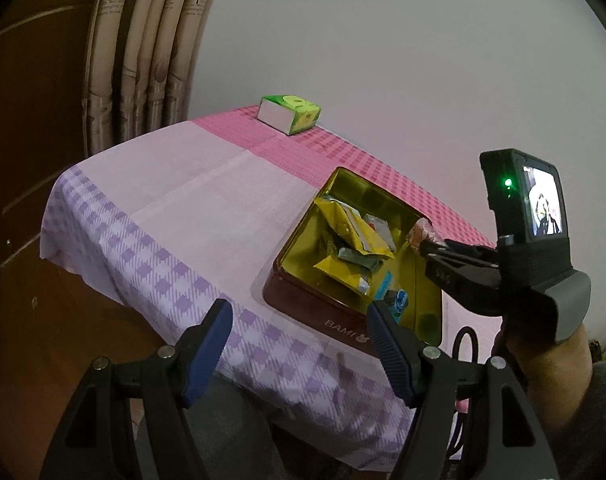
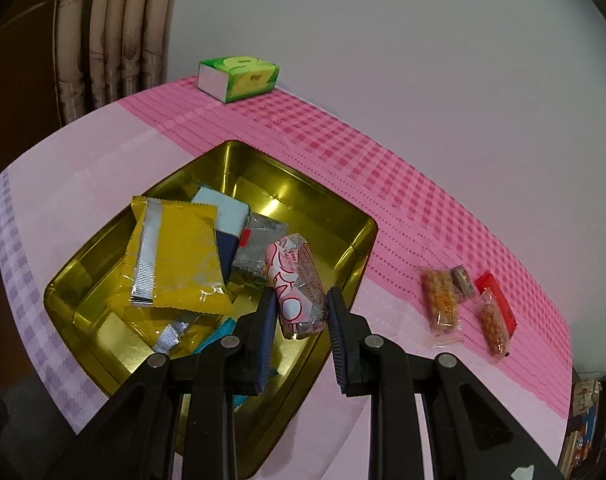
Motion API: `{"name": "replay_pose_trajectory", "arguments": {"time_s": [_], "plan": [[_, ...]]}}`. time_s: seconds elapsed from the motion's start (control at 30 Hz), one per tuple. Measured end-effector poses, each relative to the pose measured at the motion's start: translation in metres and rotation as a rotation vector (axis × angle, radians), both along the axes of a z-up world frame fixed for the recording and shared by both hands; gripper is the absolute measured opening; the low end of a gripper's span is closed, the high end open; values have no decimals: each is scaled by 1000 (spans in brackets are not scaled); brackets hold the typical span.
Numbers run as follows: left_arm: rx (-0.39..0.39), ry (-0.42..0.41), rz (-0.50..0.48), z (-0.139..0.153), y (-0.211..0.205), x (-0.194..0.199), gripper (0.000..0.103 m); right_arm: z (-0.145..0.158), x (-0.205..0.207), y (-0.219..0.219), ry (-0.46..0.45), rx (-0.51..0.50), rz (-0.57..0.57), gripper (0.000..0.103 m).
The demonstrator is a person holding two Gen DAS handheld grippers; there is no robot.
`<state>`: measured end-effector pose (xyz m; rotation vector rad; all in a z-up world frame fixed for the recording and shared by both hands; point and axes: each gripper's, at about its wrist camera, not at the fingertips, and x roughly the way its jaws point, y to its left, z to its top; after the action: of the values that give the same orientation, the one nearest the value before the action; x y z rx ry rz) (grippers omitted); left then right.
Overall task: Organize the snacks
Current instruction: 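Lower the pastry packet into the tin and open the right tool, then move the right tool back toward the remaining snacks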
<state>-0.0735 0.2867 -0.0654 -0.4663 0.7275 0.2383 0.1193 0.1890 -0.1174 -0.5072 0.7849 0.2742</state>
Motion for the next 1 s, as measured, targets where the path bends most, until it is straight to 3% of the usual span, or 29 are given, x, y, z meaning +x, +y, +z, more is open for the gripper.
{"name": "replay_pose_trajectory", "arguments": {"time_s": [0.7,0.8,0.87,0.93,1.0], "plan": [[-18,34,-9,-10,-1,6,71,-40,7,1,95,2,-4,23],[-17,34,-9,-10,0,6,71,-38,5,-3,100,47,0,31],[-15,34,-8,-10,-1,6,71,-32,1,-5,80,72,12,53],[-11,33,-12,-10,-2,7,71,-25,-6,-7,54,93,32,65],[1,30,-19,-9,-4,8,71,-16,-17,-13,11,107,36,68]]}}
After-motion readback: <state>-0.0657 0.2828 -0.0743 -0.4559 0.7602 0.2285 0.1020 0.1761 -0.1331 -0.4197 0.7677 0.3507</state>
